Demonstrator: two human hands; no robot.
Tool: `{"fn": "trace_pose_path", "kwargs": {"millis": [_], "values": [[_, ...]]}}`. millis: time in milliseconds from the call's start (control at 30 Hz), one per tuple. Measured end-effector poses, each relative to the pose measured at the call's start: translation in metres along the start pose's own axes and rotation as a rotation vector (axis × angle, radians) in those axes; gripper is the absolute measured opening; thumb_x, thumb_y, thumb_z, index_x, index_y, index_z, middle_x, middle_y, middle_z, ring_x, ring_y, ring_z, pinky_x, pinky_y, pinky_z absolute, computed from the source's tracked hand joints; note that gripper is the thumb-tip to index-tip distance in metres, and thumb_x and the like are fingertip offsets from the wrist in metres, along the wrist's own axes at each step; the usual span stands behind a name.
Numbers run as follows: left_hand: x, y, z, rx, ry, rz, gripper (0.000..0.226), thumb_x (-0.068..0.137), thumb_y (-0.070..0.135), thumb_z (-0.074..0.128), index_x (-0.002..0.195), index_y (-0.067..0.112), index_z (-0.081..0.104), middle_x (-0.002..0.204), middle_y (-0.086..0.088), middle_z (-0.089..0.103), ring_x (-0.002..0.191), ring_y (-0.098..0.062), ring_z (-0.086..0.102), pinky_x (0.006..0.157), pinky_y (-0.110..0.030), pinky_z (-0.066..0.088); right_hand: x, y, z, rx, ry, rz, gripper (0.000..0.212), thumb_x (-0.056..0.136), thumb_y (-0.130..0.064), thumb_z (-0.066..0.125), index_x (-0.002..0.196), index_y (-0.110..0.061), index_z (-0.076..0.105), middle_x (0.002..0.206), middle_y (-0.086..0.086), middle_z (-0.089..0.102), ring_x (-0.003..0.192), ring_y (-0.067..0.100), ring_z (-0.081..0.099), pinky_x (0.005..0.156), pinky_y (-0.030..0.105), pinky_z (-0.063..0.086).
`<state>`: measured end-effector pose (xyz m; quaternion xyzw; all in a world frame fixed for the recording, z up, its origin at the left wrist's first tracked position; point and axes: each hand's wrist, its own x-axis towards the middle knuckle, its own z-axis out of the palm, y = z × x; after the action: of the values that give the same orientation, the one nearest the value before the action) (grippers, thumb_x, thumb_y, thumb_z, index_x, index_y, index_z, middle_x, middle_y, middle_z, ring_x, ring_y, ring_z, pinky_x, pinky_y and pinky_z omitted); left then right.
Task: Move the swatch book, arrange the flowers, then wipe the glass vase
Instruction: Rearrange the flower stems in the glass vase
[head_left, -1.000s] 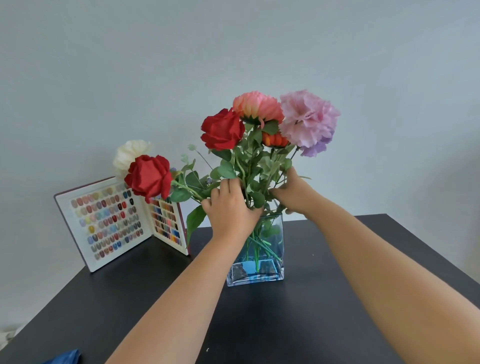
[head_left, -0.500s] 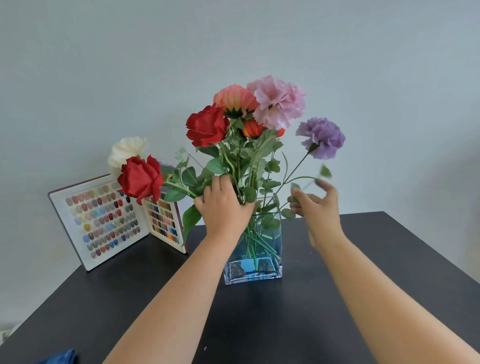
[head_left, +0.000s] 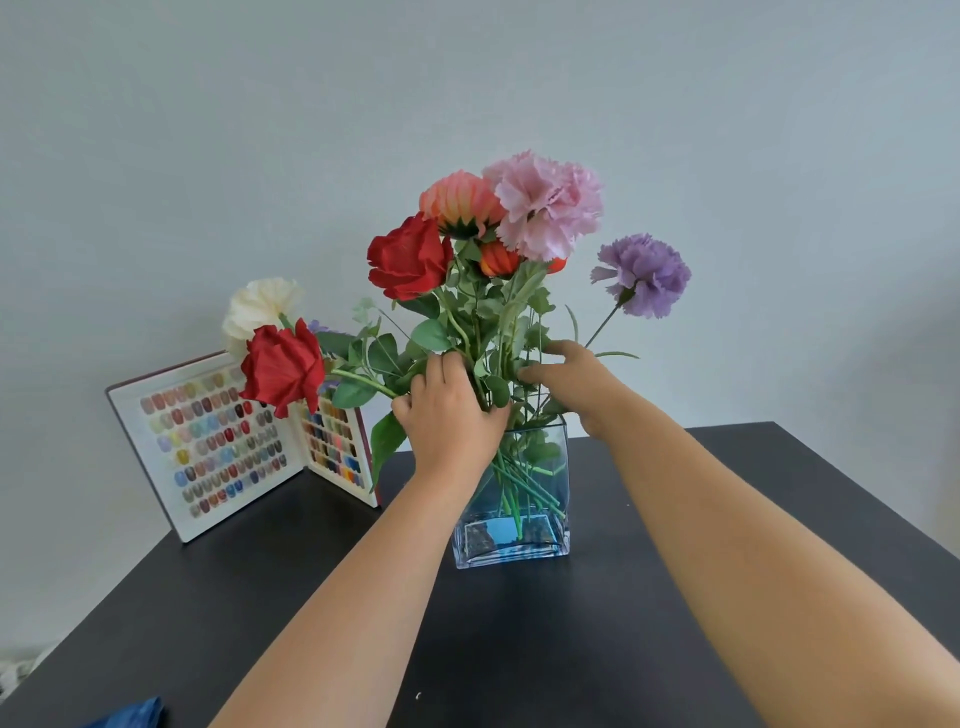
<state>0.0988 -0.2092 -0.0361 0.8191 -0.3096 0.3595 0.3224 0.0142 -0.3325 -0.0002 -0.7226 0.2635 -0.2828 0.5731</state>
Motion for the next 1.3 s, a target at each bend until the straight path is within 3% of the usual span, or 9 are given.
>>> {"fn": "trace_pose_path", "kwargs": {"millis": [100,233,400,467,600,700,900,1100,1300], "values": [[0.001,-0.002,0.000,0.013,-0.010,0.011,0.050,0.072,0.051,0.072,0.101,0.015,0.054,0.099,-0.001,0.057,0.090,-0.027,0.056,0.071,-0.036,0.024,-0.003,0.005,-0.006,0.111,-0.085,0.010,0.047,0.080,-0.006,0.072,0.124,-0.005,0.054,0.106,0.017,0.069,0.078,0.022,0.063,0.062,0.033,0.052],[0.000,-0.002,-0.001,0.017,-0.016,0.032,0.050,0.074,0.052,0.070,0.102,0.014,0.055,0.100,-0.001,0.058,0.089,-0.027,0.056,0.071,-0.037,0.024,-0.014,0.017,-0.019,0.288,-0.116,-0.073,0.027,0.082,0.006,0.067,0.109,-0.001,0.063,0.094,0.019,0.072,0.075,0.025,0.066,0.063,0.029,0.055],[0.000,-0.002,-0.003,0.023,-0.029,0.037,0.052,0.073,0.053,0.071,0.102,0.014,0.055,0.099,-0.001,0.057,0.090,-0.027,0.056,0.071,-0.037,0.024,-0.018,0.014,-0.040,0.373,-0.148,-0.074,0.038,0.082,0.011,0.065,0.118,0.003,0.058,0.102,0.022,0.068,0.086,0.025,0.068,0.083,0.029,0.056],[0.000,-0.002,-0.003,0.024,-0.026,0.040,0.053,0.072,0.054,0.072,0.101,0.014,0.055,0.099,-0.001,0.057,0.090,-0.027,0.056,0.071,-0.037,0.024,-0.018,0.006,-0.045,0.377,-0.222,-0.078,0.045,0.080,0.015,0.065,0.121,-0.001,0.056,0.101,0.022,0.067,0.088,0.027,0.067,0.077,0.030,0.055],[0.000,0.000,-0.003,0.025,-0.031,0.035,0.053,0.071,0.053,0.073,0.103,0.014,0.055,0.099,-0.001,0.058,0.090,-0.027,0.056,0.071,-0.036,0.023,-0.017,-0.006,-0.048,0.162,-0.323,-0.158,0.041,0.077,0.018,0.065,0.107,-0.011,0.061,0.103,0.026,0.067,0.088,0.030,0.064,0.060,0.026,0.047],[0.000,0.001,-0.003,0.032,-0.045,0.033,0.055,0.070,0.052,0.074,0.106,0.014,0.056,0.102,-0.001,0.058,0.092,-0.027,0.057,0.073,-0.038,0.025,-0.012,-0.009,-0.045,0.019,-0.199,-0.214,0.031,0.079,0.010,0.069,0.109,0.002,0.064,0.098,0.023,0.071,0.077,0.022,0.070,0.064,0.024,0.058],[0.002,0.000,-0.004,0.038,-0.053,0.028,0.054,0.071,0.055,0.073,0.104,0.015,0.056,0.101,0.000,0.059,0.094,-0.026,0.057,0.073,-0.038,0.025,0.002,-0.023,-0.049,-0.436,-0.020,-0.333,0.012,0.078,-0.009,0.075,0.087,-0.003,0.070,0.072,0.016,0.073,0.059,0.020,0.067,0.070,0.040,0.060],[0.002,-0.001,-0.005,0.028,-0.029,0.033,0.049,0.073,0.050,0.072,0.101,0.014,0.056,0.098,-0.001,0.059,0.090,-0.027,0.058,0.071,-0.037,0.024,0.002,-0.013,-0.031,-0.300,-0.132,-0.160,0.016,0.078,-0.002,0.072,0.089,0.000,0.061,0.075,0.024,0.069,0.060,0.026,0.062,0.065,0.039,0.059],[0.001,-0.001,-0.007,0.023,-0.033,0.017,0.046,0.075,0.044,0.072,0.105,0.014,0.056,0.102,-0.002,0.060,0.094,-0.028,0.058,0.072,-0.036,0.021,0.014,-0.010,-0.012,-0.049,-0.482,0.083,0.029,0.076,0.005,0.070,0.101,-0.006,0.060,0.079,0.007,0.066,0.052,0.013,0.055,0.047,0.020,0.048]]}}
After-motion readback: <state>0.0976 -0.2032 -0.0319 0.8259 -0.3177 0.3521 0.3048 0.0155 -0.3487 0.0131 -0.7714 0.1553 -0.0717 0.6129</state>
